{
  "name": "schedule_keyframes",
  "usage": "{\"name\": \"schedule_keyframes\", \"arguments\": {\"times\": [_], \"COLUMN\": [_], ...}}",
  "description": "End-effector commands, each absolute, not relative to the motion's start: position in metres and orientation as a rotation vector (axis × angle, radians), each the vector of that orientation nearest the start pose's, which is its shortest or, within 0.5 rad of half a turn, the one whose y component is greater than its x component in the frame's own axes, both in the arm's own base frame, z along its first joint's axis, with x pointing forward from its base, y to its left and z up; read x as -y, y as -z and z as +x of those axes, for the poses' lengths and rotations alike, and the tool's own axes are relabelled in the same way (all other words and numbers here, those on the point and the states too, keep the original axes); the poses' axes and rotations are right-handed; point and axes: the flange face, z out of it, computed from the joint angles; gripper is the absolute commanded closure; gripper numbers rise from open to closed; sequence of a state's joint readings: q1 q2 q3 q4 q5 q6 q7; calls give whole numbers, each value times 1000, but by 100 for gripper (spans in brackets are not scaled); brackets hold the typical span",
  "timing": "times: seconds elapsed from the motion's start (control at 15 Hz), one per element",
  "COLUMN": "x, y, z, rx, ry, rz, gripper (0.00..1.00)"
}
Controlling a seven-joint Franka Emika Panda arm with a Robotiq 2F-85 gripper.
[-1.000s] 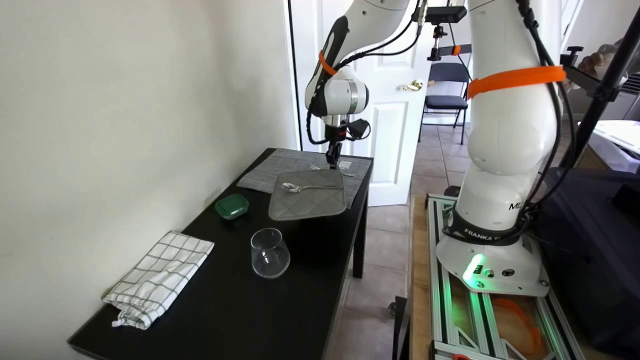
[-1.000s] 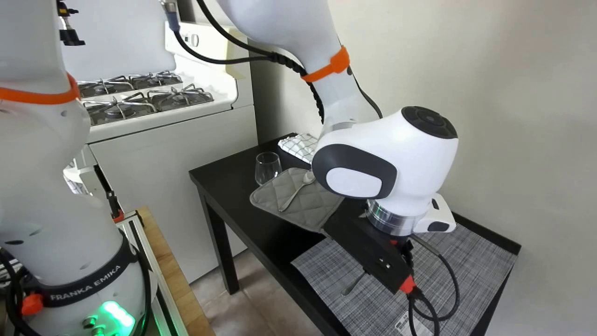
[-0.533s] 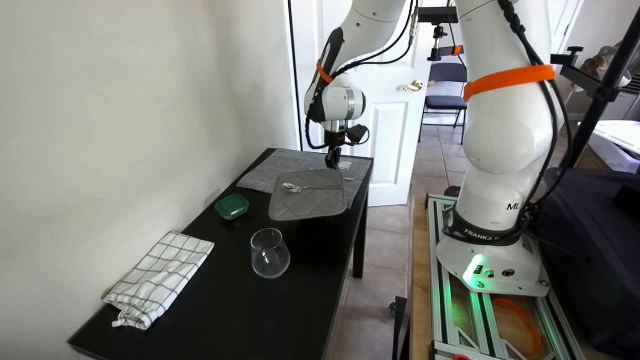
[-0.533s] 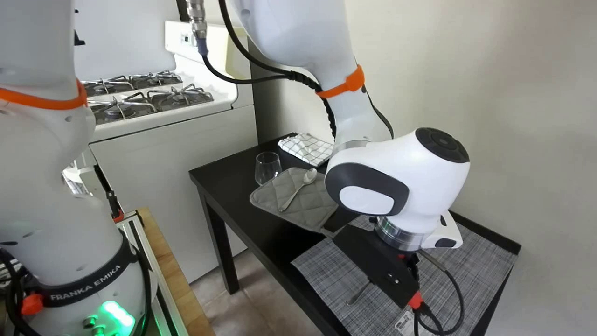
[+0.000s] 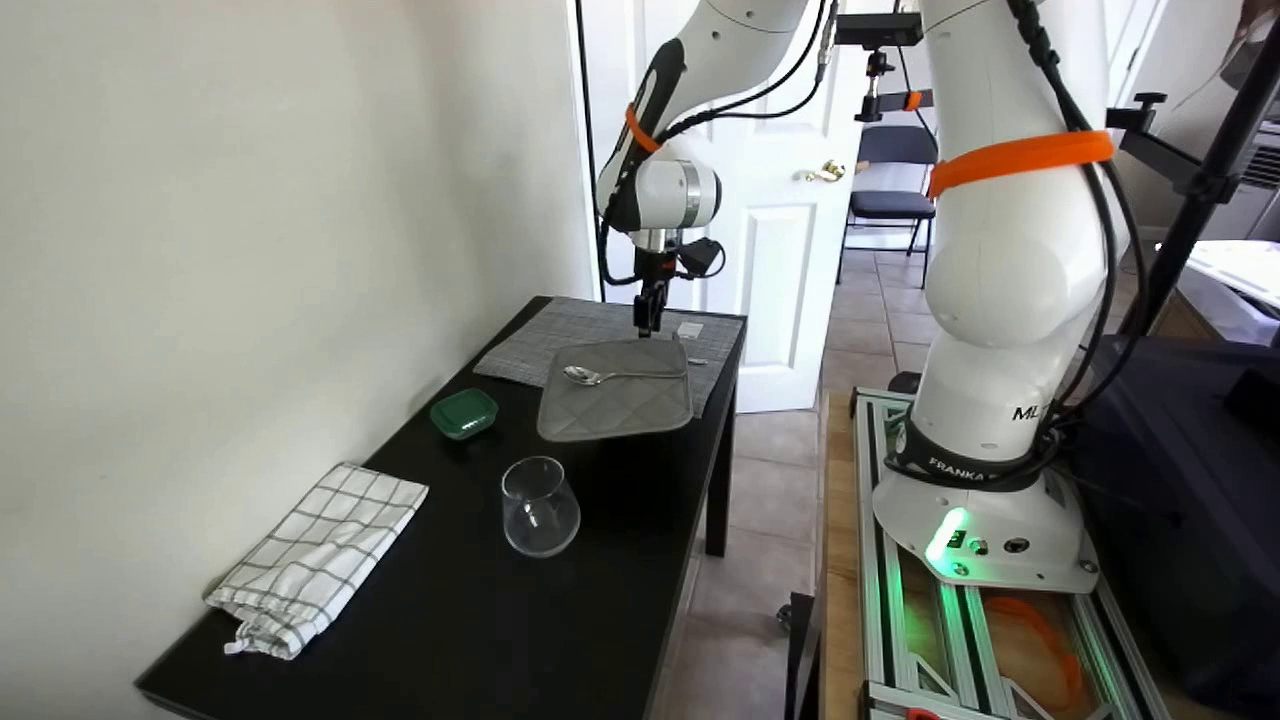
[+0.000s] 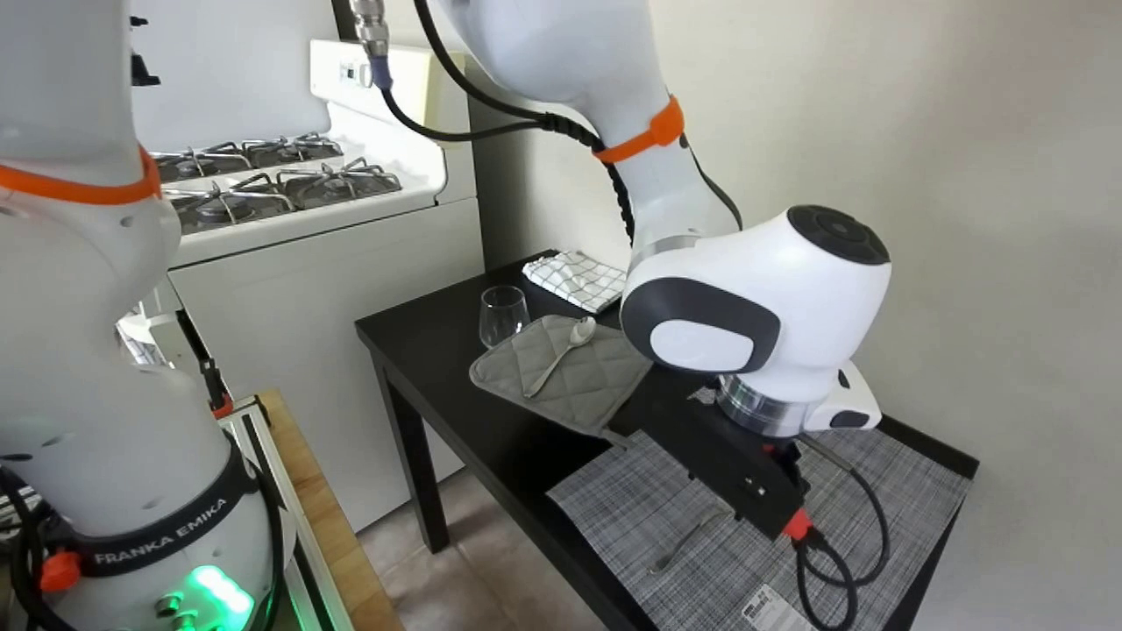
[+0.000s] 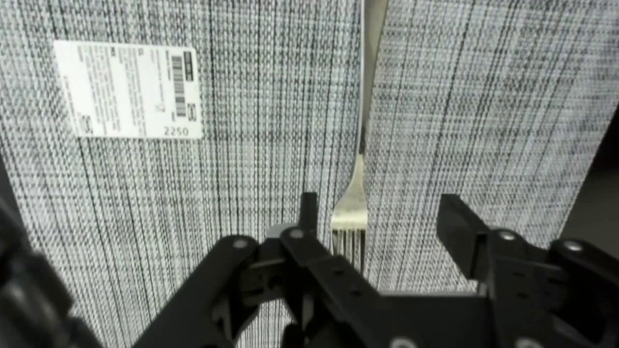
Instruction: Move the silver spoon and fork to the grey placemat.
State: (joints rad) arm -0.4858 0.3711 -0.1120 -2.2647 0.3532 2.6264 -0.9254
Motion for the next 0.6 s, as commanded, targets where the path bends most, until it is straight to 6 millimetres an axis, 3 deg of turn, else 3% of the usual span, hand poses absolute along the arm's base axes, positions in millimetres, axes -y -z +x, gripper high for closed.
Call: {"name": "schedule_keyframes", "arguments": {"times": [0.0,0.33,0.53], "x": [280,210,159], "y": [-254,-327,-349], "z": [434,435,436], "rx": [52,109,191], "ry": [158,140,62], "rz": [-3068,-3067,-3037], "gripper": [2,0,0]}}
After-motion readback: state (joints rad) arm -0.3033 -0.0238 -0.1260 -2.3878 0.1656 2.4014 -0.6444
